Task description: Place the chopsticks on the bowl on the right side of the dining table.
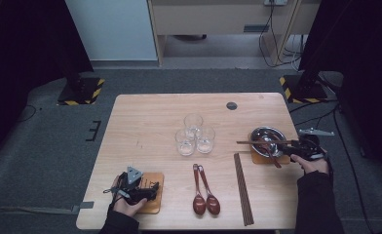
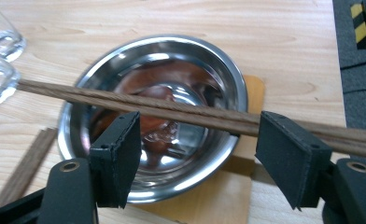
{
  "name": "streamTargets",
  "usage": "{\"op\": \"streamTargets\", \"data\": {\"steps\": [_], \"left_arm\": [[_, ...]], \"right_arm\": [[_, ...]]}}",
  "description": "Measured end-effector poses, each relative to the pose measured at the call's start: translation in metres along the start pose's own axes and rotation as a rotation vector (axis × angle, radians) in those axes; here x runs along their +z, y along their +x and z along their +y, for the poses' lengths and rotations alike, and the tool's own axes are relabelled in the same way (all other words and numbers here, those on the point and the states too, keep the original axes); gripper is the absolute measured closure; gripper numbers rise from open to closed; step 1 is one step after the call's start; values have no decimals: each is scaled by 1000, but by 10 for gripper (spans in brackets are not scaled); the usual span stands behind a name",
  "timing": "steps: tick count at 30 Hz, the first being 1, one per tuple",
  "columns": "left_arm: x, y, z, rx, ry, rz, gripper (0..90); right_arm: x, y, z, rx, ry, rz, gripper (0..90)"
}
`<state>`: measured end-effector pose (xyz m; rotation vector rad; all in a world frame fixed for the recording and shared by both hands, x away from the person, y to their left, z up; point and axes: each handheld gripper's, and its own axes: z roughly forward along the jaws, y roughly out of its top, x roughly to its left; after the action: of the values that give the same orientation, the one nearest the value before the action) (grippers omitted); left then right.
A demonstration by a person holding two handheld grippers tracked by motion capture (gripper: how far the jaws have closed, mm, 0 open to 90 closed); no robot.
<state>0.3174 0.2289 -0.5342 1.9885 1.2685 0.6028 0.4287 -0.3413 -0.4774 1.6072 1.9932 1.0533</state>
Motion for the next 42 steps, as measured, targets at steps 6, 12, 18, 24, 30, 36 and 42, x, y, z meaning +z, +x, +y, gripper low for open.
{"op": "streamTargets", "data": {"steps": [6,12,18,24,30,36,42], "left_arm": [[0,0,0,0,0,0,3],[0,0,0,1,0,0,3],[0,0,0,0,0,0,2],[0,0,0,0,0,0,3],[0,0,0,1,0,0,2],[0,0,0,1,0,0,3],[0,0,0,1,0,0,3]], "right_arm": [[-1,11,4,-3,-35,9,341],[4,16,4,-3,-23,16,360],[6,17,4,-5,-34,16,364],[8,19,5,-16,-50,14,364],[11,21,4,-23,-41,16,364],[13,23,4,-32,-40,15,363],[14,23,4,-37,-38,16,363]]}}
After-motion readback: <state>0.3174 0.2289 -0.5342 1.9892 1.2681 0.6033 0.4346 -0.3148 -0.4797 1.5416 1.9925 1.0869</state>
